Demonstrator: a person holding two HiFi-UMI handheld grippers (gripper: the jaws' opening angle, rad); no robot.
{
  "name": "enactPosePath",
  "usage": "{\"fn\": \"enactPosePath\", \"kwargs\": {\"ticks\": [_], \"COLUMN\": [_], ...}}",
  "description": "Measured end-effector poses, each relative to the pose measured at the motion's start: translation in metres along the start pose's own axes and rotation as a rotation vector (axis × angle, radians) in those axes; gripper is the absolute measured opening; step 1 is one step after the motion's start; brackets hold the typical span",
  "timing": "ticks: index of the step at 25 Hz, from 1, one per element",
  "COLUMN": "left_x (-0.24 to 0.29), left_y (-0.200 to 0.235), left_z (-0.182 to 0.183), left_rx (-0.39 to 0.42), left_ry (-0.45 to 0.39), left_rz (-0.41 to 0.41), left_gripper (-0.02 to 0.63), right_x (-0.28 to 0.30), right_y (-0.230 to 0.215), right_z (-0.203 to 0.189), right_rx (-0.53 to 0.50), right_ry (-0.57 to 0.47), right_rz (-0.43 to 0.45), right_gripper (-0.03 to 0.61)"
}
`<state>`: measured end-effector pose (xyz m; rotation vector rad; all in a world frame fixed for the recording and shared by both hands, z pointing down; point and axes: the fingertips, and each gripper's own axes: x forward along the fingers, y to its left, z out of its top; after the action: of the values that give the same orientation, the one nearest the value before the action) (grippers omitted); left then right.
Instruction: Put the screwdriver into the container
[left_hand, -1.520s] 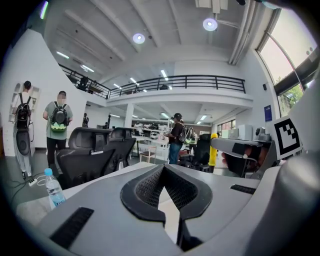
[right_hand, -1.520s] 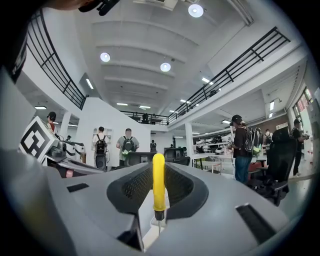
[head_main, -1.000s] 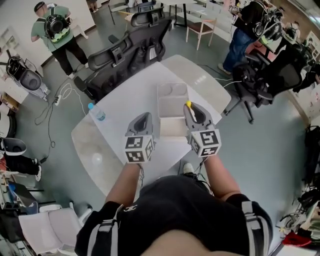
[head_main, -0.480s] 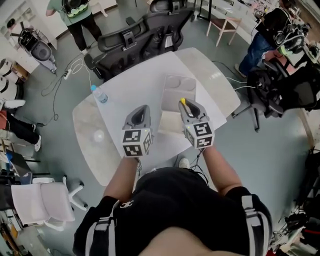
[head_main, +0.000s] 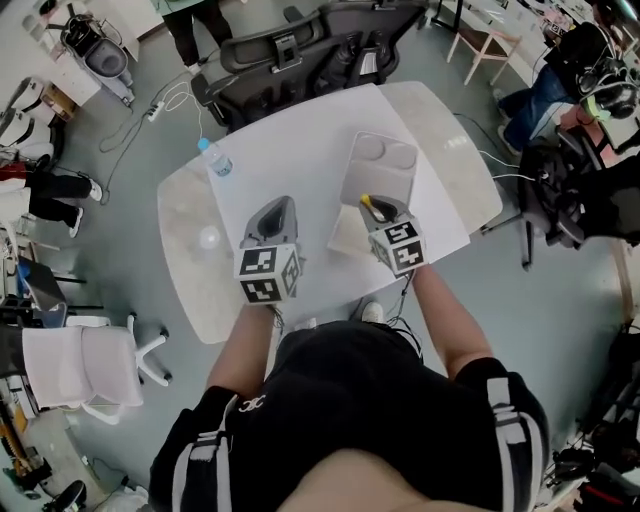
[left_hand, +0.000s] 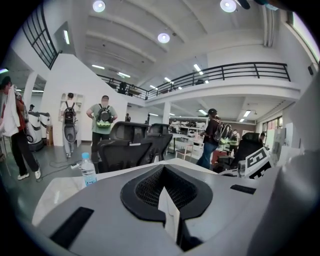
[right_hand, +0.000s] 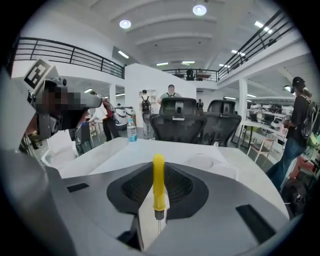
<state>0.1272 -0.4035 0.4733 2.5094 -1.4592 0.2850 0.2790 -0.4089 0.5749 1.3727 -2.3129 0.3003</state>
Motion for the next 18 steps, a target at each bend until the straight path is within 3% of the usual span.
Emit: {"fn": "enactPosePath", "kwargs": {"ticks": [8,18], "left_x": [-0.013,-0.035], "left_y": [0.013,0.029], "left_z": [-0.011,-0.02], "left_rx": [-0.012,-0.026], "left_ry": [0.022,0.033], "left_rz": [0.056,0.14], "left_gripper": [0.012,0.012], "right_x": [0.042,0.073], "right_y": [0.013,0.022], "right_z": [-0.061,-0.106], "right_rx": [-0.023,-0.044], "right_ry": [0.196,0.339], "right_rz": [0.102,0.184], "right_gripper": [0.069,0.069]}}
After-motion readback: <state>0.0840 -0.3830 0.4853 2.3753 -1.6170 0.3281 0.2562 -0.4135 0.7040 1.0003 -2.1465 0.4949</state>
